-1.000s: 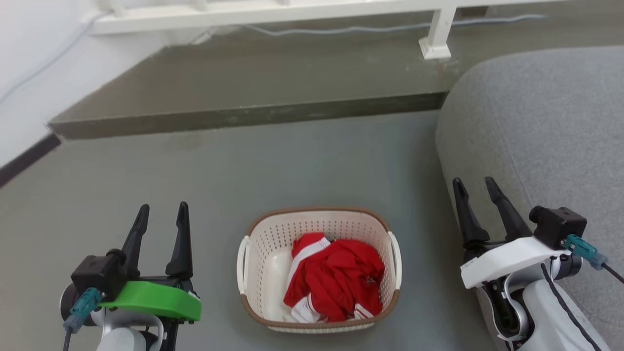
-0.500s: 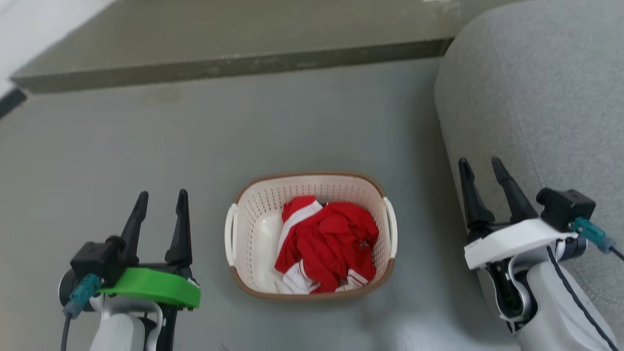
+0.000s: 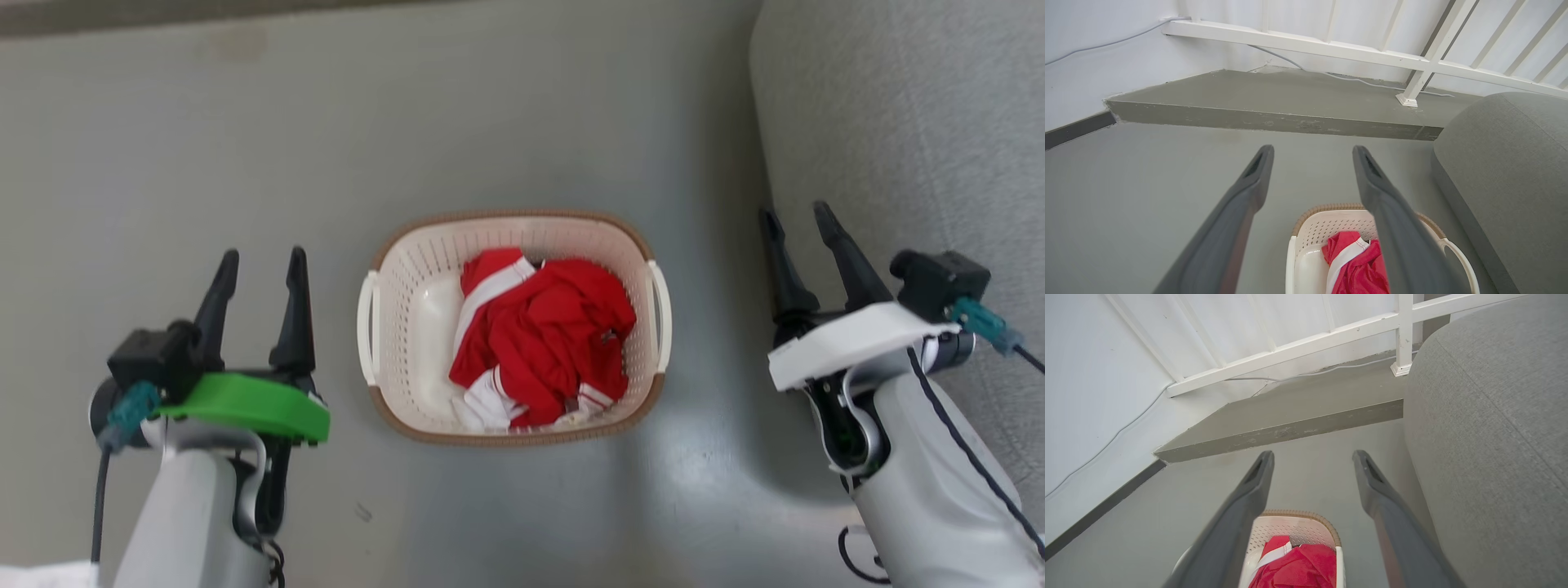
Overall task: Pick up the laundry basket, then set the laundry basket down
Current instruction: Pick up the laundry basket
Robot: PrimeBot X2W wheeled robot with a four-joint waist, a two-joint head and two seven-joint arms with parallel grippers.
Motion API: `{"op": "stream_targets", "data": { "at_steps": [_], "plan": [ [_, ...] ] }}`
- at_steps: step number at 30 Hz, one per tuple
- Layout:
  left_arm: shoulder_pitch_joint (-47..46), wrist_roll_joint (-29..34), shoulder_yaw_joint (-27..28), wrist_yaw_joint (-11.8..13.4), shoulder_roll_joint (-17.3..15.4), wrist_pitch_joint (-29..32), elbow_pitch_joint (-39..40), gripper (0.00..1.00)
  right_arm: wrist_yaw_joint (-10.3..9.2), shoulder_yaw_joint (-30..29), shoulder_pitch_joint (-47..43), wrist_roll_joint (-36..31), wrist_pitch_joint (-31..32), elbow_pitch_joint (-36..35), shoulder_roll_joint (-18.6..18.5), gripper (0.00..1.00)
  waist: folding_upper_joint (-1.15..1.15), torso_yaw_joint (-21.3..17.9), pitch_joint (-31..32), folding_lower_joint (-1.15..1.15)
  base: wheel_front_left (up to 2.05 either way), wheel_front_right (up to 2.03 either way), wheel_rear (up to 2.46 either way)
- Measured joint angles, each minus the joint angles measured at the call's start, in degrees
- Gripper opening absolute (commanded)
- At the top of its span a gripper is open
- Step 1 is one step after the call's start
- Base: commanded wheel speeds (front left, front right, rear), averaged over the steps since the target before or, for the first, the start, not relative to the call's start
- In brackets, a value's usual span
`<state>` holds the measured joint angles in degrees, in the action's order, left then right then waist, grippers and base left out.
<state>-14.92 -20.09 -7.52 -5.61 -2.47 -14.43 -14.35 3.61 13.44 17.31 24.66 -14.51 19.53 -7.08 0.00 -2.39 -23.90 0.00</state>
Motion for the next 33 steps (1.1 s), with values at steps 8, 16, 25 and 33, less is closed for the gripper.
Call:
{"op": "stream_targets", "data": {
  "at_steps": [8,16,25,33],
  "plan": [
    [-6.6,-0.3,-0.1,-0.5,-0.2,0.3,-6.1,1.00,0.80,0.9,5.6,0.0,0.6,5.9,0.2,1.00,0.00,0.0,-6.4,0.00,0.00,0.00,0.00],
    [-12.4,-0.3,-1.7,-0.7,-0.2,1.9,-13.0,1.00,1.19,1.9,11.4,-0.3,1.5,12.3,0.7,1.00,0.00,0.2,-12.2,0.00,0.00,0.00,0.00],
    [-19.9,-1.0,-4.3,-1.3,0.0,4.3,-20.8,1.00,1.90,3.4,17.9,-0.3,2.7,19.0,1.8,1.00,0.00,0.3,-18.4,0.01,0.00,0.00,0.00],
    [-24.6,-2.8,-4.7,-1.3,0.1,5.4,-27.6,1.00,2.14,4.5,21.8,0.0,3.0,25.1,2.5,1.00,0.00,0.4,-23.1,0.00,0.00,0.00,0.00]
  ]
}}
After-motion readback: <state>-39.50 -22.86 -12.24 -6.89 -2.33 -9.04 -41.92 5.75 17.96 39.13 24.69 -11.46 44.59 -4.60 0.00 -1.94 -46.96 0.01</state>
